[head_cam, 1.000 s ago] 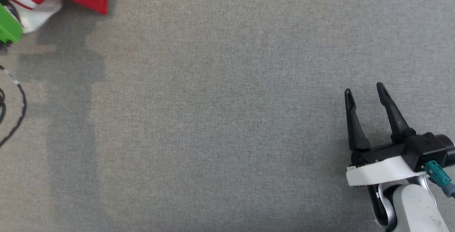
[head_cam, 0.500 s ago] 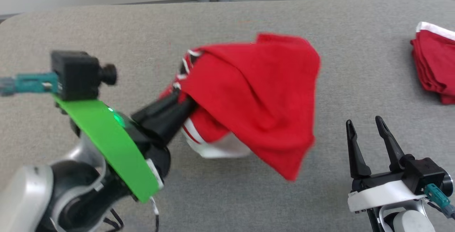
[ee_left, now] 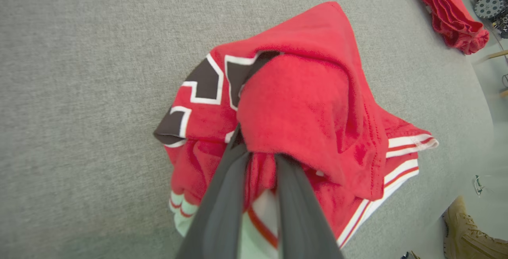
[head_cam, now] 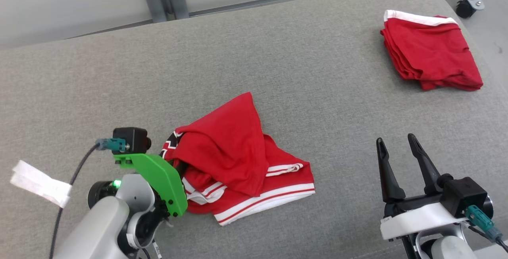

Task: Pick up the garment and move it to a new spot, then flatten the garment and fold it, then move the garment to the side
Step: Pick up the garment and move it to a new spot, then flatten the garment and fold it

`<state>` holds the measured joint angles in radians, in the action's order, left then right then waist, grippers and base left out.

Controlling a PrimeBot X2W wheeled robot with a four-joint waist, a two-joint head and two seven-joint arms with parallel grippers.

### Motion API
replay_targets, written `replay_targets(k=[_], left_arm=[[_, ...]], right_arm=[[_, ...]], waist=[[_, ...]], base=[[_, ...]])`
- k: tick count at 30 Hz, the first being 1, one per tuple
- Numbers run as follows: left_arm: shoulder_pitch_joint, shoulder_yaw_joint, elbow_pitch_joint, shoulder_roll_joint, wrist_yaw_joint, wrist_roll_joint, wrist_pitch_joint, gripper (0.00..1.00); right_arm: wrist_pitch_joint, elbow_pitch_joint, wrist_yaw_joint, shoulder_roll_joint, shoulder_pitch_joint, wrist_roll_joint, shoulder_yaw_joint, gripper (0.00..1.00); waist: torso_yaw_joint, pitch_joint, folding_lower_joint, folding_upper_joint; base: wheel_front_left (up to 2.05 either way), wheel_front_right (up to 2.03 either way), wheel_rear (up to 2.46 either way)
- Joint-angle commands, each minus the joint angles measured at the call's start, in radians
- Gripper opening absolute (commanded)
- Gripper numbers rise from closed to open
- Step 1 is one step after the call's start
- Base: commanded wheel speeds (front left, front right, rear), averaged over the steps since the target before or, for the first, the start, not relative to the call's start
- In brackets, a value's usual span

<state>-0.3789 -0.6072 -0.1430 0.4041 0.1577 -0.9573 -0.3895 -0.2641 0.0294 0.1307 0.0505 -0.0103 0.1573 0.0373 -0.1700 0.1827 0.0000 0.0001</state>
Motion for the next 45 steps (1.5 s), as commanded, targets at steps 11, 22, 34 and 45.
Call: replay_targets(k=[11, 22, 34, 45], left_arm=[[0.020, -0.002, -0.269, -0.118, 0.021, 0.215, 0.532, 1.00], [0.286, 0.078, -0.025, -0.069, 0.134, 0.382, 0.655, 1.00], [0.608, 0.428, 0.078, -0.198, -0.004, 0.604, 0.655, 1.00], [0.632, 0.608, 0.033, -0.325, -0.156, 0.717, 0.655, 1.00]], right_arm=[[0.000, -0.014, 0.000, 0.001, -0.037, -0.058, -0.060, 1.00], [0.000, -0.095, 0.000, 0.001, -0.107, -0.116, -0.168, 1.00], [0.000, -0.059, 0.000, 0.001, -0.178, -0.134, -0.211, 1.00], [0.000, -0.010, 0.000, 0.001, -0.191, -0.122, -0.207, 1.00]], waist=[[0.043, -0.070, 0.0000, -0.0001], [0.194, -0.183, 0.0000, -0.0001], [0.254, -0.236, 0.0000, -0.0001], [0.247, -0.240, 0.0000, -0.0001]], base=[[0.00, 0.00, 0.00], [0.00, 0.00, 0.00], [0.00, 0.00, 0.00], [0.00, 0.00, 0.00]])
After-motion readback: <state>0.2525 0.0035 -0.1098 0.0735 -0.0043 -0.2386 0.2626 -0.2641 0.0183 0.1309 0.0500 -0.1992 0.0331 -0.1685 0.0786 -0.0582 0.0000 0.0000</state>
